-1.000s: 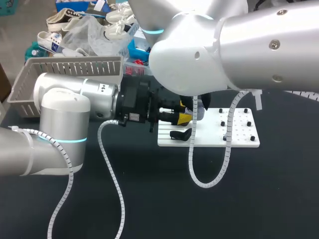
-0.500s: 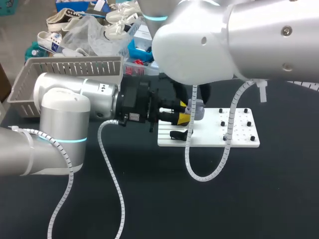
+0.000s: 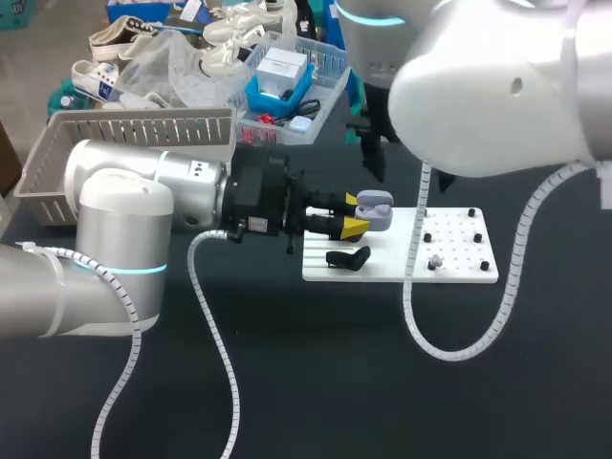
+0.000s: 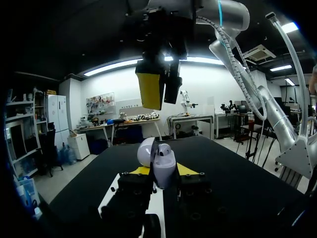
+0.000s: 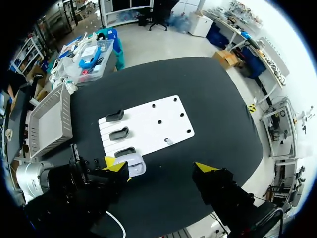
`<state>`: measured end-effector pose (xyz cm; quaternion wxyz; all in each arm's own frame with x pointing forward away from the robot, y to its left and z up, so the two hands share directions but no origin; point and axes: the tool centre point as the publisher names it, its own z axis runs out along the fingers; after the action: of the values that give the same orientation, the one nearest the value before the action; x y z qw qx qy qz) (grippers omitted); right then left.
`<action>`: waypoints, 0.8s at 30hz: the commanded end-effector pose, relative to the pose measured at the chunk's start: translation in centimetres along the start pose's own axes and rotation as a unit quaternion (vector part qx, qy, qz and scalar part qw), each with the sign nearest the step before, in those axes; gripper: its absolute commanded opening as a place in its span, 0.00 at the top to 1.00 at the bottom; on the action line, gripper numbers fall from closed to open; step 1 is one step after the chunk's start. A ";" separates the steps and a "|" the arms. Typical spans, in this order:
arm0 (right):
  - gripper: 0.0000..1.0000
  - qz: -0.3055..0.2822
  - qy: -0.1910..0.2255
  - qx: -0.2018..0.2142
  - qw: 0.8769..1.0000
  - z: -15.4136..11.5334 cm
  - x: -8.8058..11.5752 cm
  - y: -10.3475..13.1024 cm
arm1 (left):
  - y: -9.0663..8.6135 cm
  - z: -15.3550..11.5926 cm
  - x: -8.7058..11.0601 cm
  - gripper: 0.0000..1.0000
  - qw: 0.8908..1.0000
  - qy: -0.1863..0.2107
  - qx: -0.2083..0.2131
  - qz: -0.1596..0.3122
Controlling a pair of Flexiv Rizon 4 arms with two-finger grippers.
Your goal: Pick up each earbud case from the left stands, insert the matching earbuds, close the lid, and place the case in the box.
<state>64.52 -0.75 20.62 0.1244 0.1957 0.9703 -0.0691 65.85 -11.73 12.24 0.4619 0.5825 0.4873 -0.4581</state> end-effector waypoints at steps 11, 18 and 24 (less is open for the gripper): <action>0.18 0.053 -0.029 -0.151 0.987 3.5 0.3 -4.4 | 0.1 0.1 0.1 1.00 1.000 0.000 0.000 0.000; 0.26 0.061 -0.007 -0.157 0.986 6.2 0.6 -5.1 | 0.1 0.1 0.1 1.00 1.000 0.000 0.000 0.000; 0.25 0.052 0.006 -0.159 0.986 8.5 0.7 -5.2 | 0.1 0.1 0.1 1.00 1.000 0.000 0.000 0.000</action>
<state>63.37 -6.57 13.76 0.1413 0.2330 0.9608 0.0512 65.85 -11.74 12.25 0.4619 0.5825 0.4873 -0.4581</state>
